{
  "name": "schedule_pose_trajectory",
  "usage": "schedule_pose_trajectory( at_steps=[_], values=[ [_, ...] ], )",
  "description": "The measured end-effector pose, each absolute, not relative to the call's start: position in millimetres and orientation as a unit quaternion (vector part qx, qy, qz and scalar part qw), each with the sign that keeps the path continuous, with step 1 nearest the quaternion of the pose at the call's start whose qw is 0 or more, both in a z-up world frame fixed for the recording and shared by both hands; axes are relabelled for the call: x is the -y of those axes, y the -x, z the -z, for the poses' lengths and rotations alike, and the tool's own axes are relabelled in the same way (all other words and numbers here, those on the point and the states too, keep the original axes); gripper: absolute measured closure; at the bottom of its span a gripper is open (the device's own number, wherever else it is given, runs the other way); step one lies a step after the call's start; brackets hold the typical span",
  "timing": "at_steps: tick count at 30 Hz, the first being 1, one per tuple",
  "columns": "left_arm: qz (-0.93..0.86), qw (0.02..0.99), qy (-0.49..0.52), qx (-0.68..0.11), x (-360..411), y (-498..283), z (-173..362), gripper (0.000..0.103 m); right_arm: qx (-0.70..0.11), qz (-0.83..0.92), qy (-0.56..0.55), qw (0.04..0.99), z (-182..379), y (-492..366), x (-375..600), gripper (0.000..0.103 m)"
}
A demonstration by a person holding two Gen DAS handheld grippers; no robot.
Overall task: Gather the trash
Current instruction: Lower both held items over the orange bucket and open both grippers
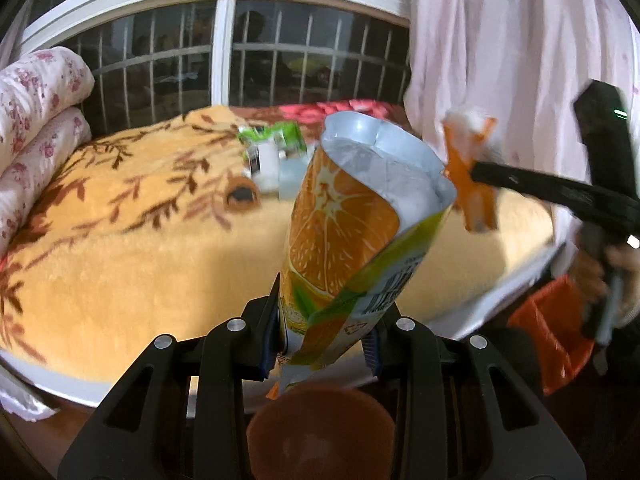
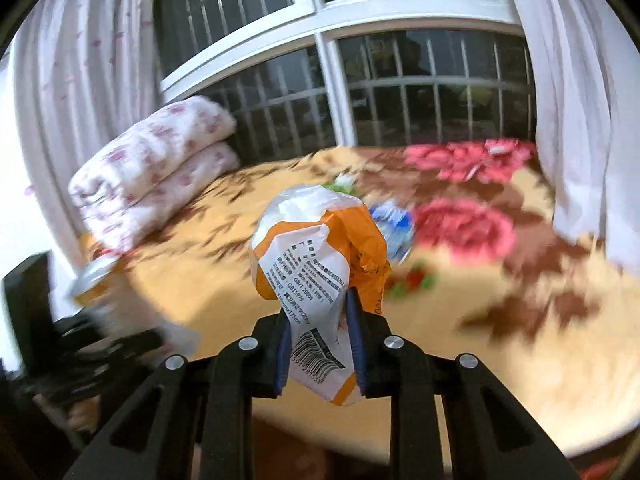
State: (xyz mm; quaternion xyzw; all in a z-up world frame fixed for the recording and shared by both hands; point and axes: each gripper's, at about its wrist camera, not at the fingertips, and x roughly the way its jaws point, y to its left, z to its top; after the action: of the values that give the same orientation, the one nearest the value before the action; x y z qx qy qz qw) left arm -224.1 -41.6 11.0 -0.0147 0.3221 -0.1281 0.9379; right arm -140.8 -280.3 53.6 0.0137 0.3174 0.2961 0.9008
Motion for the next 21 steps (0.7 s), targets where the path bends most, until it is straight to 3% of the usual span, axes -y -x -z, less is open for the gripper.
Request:
schedule_pose_trajectory(
  at_steps=[8,15,21],
  values=[
    [0.123,0.91,-0.005,-0.397,41.4,261.4,49.2,0.071,-0.419,-0.314,-0.027,0.852,34.0,223.2,265.3,0.078],
    [0.143,0.858,0.038,-0.492,31.6,258.8,107.3,0.071,-0.496,-0.32,-0.05,0.805,95.0,228.9,248.2,0.078],
    [0.141,0.84,0.052,-0.521,26.8,251.5,125.4,0.071,-0.536,-0.325,-0.054,0.777,130.6,221.8,228.6,0.078]
  ],
)
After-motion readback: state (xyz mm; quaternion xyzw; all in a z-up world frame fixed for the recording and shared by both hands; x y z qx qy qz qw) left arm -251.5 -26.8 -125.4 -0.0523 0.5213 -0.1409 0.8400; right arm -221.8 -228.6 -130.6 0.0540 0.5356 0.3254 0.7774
